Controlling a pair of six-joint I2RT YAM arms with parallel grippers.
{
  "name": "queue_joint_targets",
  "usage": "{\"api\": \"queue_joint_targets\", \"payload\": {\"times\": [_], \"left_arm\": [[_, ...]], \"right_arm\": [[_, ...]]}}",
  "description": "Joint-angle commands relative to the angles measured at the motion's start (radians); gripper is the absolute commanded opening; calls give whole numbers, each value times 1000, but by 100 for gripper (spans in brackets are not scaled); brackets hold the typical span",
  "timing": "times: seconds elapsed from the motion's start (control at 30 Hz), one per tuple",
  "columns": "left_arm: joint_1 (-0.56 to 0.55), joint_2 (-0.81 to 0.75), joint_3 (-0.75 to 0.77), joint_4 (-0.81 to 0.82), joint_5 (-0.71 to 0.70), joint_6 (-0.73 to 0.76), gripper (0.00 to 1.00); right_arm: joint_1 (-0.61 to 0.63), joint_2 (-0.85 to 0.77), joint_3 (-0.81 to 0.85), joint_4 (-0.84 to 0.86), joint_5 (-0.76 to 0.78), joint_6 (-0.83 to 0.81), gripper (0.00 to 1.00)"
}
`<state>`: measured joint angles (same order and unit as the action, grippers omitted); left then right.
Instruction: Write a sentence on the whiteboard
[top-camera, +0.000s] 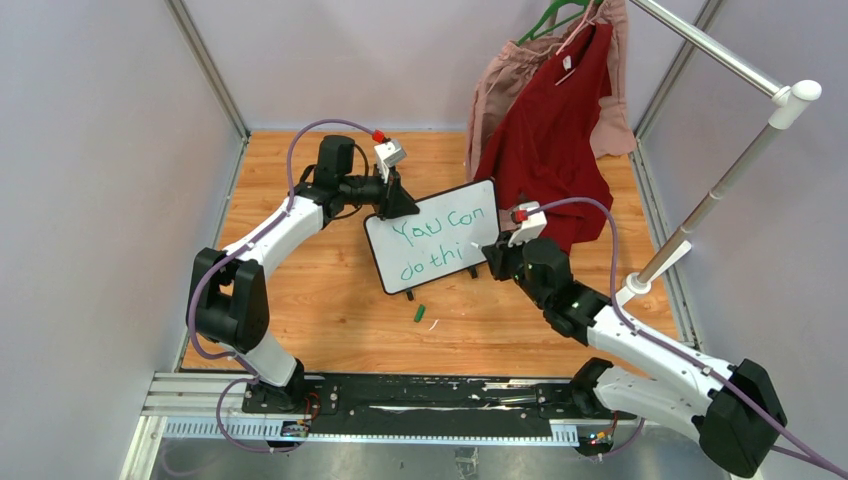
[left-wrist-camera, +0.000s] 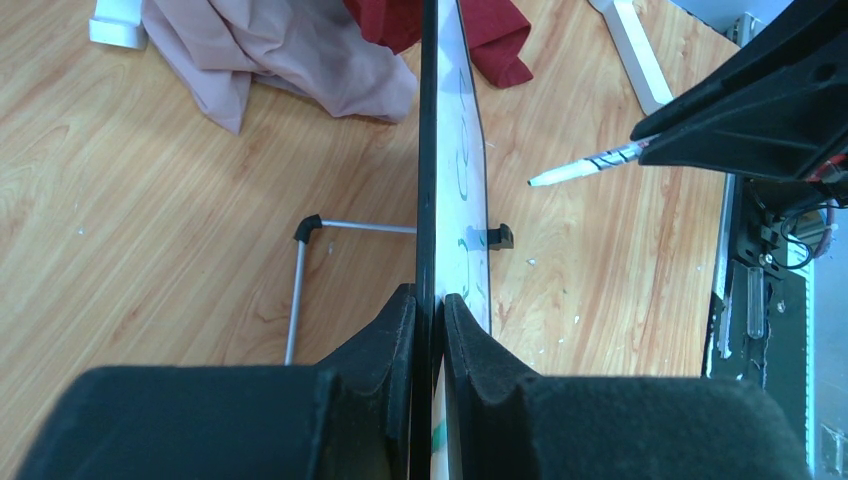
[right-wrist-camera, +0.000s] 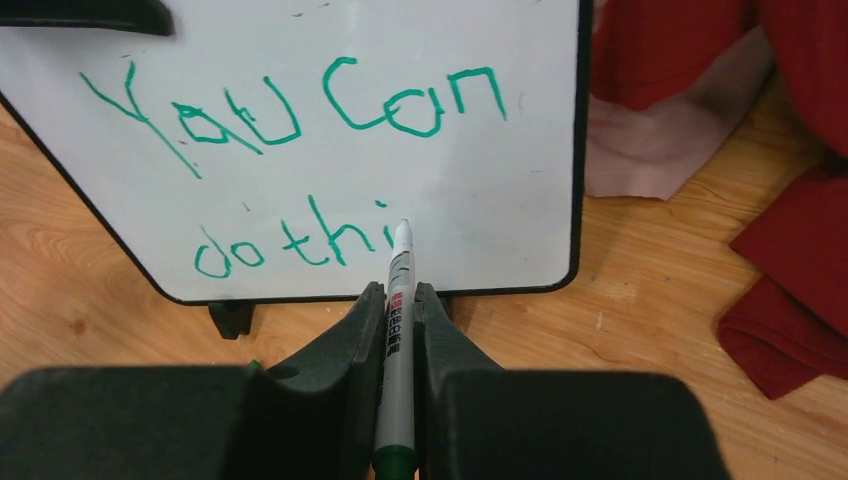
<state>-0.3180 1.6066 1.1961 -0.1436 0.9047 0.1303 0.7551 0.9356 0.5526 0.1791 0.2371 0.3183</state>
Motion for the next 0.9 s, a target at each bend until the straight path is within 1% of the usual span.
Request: {"api": "queue_joint_targets", "payload": {"times": [0.0, 0.13, 0.33, 0.5, 0.87], "left_arm": [[-10, -14, -20, 16, -37, 33, 0], [-10, -7, -19, 16, -38, 31, 0], [-10, -6, -20, 19, -41, 31, 0], [-10, -1, -21, 24, -42, 23, 0], [-10, 1, -21, 30, -42, 17, 0]], "right_arm": [[-43, -20, -42, 27, 35, 2, 0], [-64, -11, -68, 89, 32, 16, 0], [-64, 17, -80, 166, 20, 6, 0], [-62, 51, -69, 172, -4, -3, 0], [-39, 104, -26, 161, 4, -31, 0]]}}
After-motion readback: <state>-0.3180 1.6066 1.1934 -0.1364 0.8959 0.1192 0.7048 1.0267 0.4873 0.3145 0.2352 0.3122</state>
